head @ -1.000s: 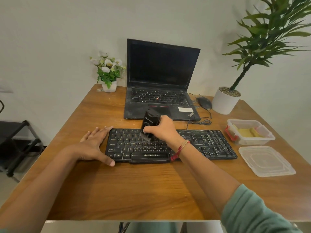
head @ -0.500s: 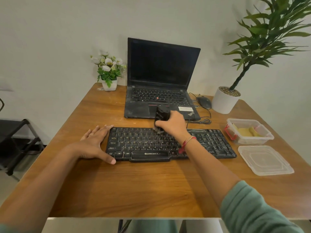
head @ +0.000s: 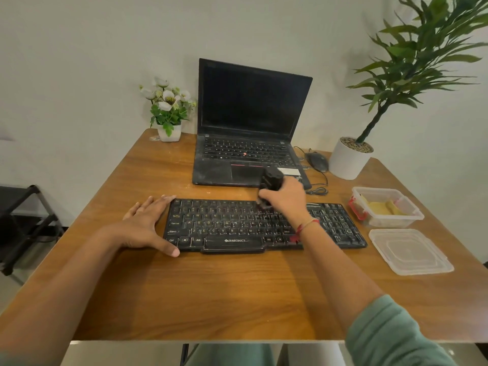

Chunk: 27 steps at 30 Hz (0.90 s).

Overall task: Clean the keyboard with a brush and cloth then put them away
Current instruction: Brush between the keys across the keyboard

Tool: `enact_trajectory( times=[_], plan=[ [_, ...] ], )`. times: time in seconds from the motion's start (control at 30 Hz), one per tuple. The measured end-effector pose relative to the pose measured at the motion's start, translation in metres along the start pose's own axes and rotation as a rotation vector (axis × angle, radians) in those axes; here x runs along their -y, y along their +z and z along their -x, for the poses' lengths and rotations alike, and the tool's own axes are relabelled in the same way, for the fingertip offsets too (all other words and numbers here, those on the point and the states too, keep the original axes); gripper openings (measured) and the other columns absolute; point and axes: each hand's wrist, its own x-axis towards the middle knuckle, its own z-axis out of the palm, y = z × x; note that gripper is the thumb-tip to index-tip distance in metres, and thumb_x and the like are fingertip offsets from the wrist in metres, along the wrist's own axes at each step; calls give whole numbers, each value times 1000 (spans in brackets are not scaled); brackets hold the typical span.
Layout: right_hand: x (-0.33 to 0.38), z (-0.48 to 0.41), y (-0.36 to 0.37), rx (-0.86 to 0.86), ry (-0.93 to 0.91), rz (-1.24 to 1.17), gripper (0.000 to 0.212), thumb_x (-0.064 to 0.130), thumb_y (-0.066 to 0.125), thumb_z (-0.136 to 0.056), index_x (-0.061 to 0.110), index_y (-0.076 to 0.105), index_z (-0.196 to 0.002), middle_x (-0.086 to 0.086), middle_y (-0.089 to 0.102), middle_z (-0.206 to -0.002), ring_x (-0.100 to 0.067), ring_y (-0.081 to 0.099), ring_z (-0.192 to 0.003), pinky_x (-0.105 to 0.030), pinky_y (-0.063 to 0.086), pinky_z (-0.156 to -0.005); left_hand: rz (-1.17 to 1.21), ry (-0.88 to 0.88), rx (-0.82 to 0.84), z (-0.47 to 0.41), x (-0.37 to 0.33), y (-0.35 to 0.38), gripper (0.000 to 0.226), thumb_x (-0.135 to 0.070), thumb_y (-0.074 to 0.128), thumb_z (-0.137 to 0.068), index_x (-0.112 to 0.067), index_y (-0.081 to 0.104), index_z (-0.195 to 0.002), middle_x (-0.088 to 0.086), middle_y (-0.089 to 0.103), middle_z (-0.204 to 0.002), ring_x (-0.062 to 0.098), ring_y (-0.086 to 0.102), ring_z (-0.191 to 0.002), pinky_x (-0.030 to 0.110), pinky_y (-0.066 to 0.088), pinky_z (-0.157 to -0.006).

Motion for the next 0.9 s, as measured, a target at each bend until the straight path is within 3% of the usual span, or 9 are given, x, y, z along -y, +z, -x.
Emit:
enact_trajectory(
  times=[0.07,0.23,0.4,0.5,0.57,0.7,0.77,0.9],
  plan=[
    [-10,-3,-5,-87,33,18,14,27,72,-64,15,63,-66,6,65,-62,-7,63,-62,-24,54,-53,-2,0,-8,0,0,0,148,-87,63,-22,-44,-8,-144,-8,-7,-158,10,-15,-142,32,-15,-111],
    [20,18,29,43,-125,21,18,28,72,-75,21,56,-75,13,54,-64,-2,54,-59,-8,33,-43,-9,3,-14,0,0,0,149,-88,62,-21,-43,-7,-145,-7,-5,-158,11,-14,-142,34,-15,-113],
    [18,17,23,129,-33,-117,20,20,74,-72,24,54,-69,11,59,-68,-3,57,-64,-17,46,-52,-6,0,-7,1,0,-1,148,-88,63,-22,-44,-8,-144,-8,-5,-158,11,-15,-142,34,-15,-113],
    [-13,6,-8,-4,51,-40,21,21,73,-72,23,53,-69,6,62,-70,-10,61,-68,-25,54,-60,3,4,-8,1,1,0,147,-87,63,-22,-46,-7,-144,-8,-4,-158,11,-14,-142,34,-15,-113],
    [-26,2,-19,-137,49,33,19,26,72,-72,21,54,-68,5,63,-69,-10,62,-66,-20,49,-54,8,3,-8,1,1,0,147,-87,64,-21,-46,-6,-144,-8,-3,-158,12,-14,-142,35,-15,-113],
    [-7,14,6,-46,-74,102,25,28,70,-78,27,47,-68,10,56,-67,-4,55,-60,-13,39,-47,-5,3,-9,0,0,-1,147,-88,63,-22,-45,-7,-144,-7,-5,-158,12,-14,-142,34,-15,-113],
    [8,19,20,32,-84,8,23,25,72,-75,25,50,-68,10,57,-66,-4,56,-62,-15,42,-49,-5,1,-4,1,1,0,146,-87,63,-23,-45,-8,-144,-7,-5,-158,12,-14,-142,34,-15,-112],
    [5,11,6,256,226,-485,24,9,73,-76,18,57,-91,-1,65,-90,-14,64,-83,-22,54,-64,-10,-4,-2,2,0,-2,146,-86,63,-24,-45,-8,-144,-7,-5,-158,11,-15,-142,34,-15,-112]
  ],
)
